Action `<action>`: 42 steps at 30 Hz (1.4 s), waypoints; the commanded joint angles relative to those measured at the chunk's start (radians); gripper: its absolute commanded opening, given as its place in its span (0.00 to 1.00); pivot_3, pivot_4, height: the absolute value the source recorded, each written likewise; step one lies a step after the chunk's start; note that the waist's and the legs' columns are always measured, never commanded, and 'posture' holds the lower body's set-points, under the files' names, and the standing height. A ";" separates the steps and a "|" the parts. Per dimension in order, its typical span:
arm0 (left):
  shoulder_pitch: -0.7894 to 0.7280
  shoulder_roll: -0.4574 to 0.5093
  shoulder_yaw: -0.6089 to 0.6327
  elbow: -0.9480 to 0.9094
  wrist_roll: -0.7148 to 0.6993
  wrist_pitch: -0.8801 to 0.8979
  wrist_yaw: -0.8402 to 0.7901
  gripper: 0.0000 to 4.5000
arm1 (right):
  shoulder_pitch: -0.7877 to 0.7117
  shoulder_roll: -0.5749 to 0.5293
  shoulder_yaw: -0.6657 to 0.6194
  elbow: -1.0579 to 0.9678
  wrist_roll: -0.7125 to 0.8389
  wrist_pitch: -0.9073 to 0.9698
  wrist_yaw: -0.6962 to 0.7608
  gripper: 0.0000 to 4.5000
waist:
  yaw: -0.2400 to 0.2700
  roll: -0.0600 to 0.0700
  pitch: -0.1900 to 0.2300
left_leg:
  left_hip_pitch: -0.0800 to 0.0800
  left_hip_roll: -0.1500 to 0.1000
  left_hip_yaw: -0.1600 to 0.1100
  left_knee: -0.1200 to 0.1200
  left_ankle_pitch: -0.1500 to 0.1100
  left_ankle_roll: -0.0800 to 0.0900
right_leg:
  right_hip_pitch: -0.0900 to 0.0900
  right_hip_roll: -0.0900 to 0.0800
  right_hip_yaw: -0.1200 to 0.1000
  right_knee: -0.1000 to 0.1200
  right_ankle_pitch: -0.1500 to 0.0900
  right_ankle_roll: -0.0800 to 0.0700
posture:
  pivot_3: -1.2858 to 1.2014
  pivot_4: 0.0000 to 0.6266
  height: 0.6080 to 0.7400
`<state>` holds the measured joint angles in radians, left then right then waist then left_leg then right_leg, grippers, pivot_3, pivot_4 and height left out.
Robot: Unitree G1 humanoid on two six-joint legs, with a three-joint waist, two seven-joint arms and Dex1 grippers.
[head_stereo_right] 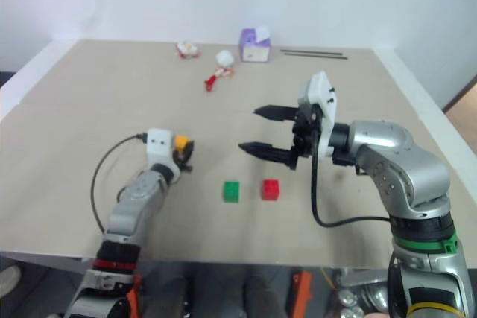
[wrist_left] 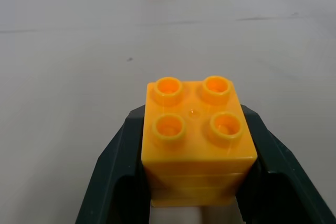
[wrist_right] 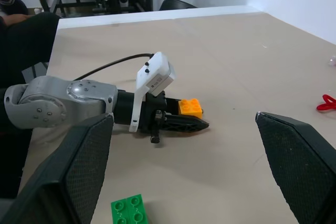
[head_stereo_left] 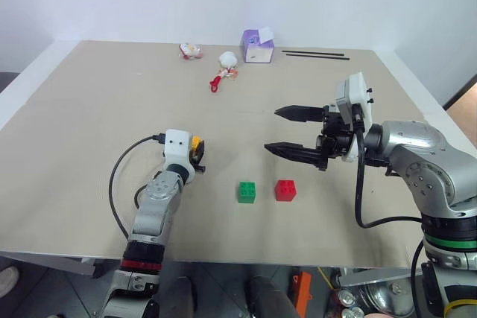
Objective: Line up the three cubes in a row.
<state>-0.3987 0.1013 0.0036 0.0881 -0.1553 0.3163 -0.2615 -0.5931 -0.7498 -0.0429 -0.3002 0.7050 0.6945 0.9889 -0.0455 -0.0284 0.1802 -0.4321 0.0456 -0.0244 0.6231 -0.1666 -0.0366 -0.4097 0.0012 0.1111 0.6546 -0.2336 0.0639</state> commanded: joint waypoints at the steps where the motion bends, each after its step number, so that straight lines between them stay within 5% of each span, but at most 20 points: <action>1: -0.021 0.130 0.022 -0.055 -0.105 -0.045 -0.267 0.31 | 0.026 -0.040 -0.020 -0.042 0.014 -0.019 0.060 1.00 | -0.001 0.000 0.000 | 0.000 0.000 0.000 -0.001 0.000 0.000 | 0.000 0.000 0.000 0.000 0.000 0.000 | 0.52 0.24 1.00; 8: 0.027 0.398 -0.017 0.010 -0.264 -0.162 -0.876 0.31 | 0.129 -0.080 0.015 -0.091 -0.031 -0.077 0.145 1.00 | -0.002 0.001 0.000 | 0.000 0.001 0.001 -0.005 0.000 0.000 | -0.003 -0.001 0.000 0.000 -0.004 -0.004 | 0.52 0.24 1.00; 13: 0.018 0.445 -0.094 0.082 -0.235 -0.243 -1.079 0.31 | 0.151 -0.094 0.025 -0.091 -0.046 -0.090 0.166 1.00 | -0.001 0.001 0.000 | 0.000 0.001 0.003 -0.004 0.000 0.000 | -0.003 -0.002 0.000 0.000 -0.004 -0.004 | 0.52 0.24 1.00; 21: -0.036 0.419 -0.162 0.228 -0.149 -0.385 -1.157 0.31 | 0.173 -0.101 0.008 -0.131 -0.035 -0.073 0.150 1.00 | -0.001 0.001 0.000 | -0.001 0.001 0.003 -0.003 0.000 0.000 | -0.004 -0.002 -0.001 0.000 -0.003 -0.004 | 0.52 0.24 1.00; 40: -0.067 0.396 -0.156 0.309 -0.125 -0.417 -1.144 0.31 | 0.170 -0.096 0.011 -0.134 -0.013 -0.071 0.128 1.00 | -0.001 0.001 0.000 | -0.004 0.001 0.003 0.001 0.000 0.001 | -0.005 -0.002 -0.001 0.000 0.000 -0.003 | 0.52 0.24 1.00; 42: -0.062 0.396 -0.157 0.292 -0.139 -0.400 -1.156 0.53 | 0.169 -0.097 0.012 -0.132 -0.013 -0.072 0.131 1.00 | -0.001 0.001 0.000 | -0.004 0.001 0.003 0.001 0.000 0.001 | -0.005 -0.002 -0.001 0.000 0.000 -0.003 | 0.52 0.24 1.00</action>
<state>-0.4560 0.4953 -0.1592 0.3865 -0.2911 -0.0974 -1.4200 -0.4046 -0.8424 -0.0067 -0.4107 0.6803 0.6343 1.1136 -0.0466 -0.0278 0.1800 -0.4361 0.0465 -0.0213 0.6245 -0.1661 -0.0357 -0.4150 -0.0012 0.1105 0.6548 -0.2337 0.0613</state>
